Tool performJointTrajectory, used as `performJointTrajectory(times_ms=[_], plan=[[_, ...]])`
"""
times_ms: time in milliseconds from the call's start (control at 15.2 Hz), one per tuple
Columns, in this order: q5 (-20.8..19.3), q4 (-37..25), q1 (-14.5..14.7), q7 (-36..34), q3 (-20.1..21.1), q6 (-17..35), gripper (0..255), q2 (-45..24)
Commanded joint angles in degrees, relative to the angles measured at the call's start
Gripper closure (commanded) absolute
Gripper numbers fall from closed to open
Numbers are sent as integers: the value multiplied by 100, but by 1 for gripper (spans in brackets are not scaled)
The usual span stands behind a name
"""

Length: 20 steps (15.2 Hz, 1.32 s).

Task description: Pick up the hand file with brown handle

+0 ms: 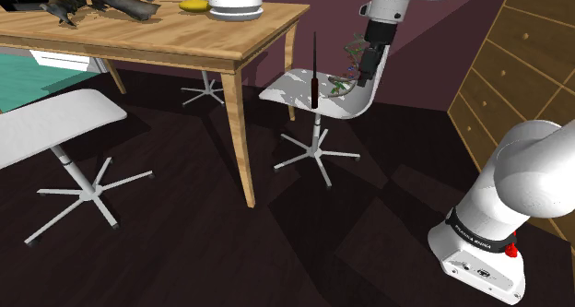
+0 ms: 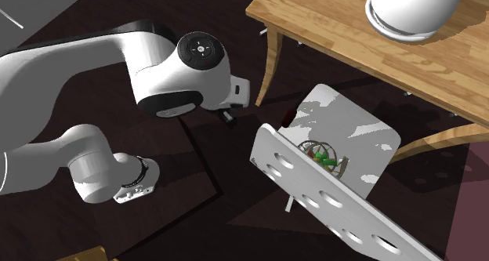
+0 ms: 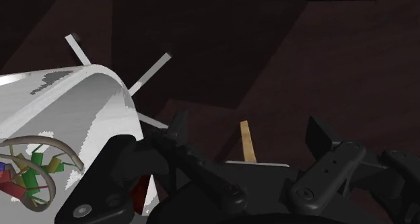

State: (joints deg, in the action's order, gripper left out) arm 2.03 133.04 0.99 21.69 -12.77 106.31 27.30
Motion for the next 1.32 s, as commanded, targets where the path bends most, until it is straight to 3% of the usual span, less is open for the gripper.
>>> performJointTrajectory(times_ms=[0,726,1254], plan=[[70,-197,33,212,-131,284,0,-381],[1036,-1857,118,1559,-721,1197,0,-2635],[1969,-3572,-203,2379,-749,1201,0,-4269]])
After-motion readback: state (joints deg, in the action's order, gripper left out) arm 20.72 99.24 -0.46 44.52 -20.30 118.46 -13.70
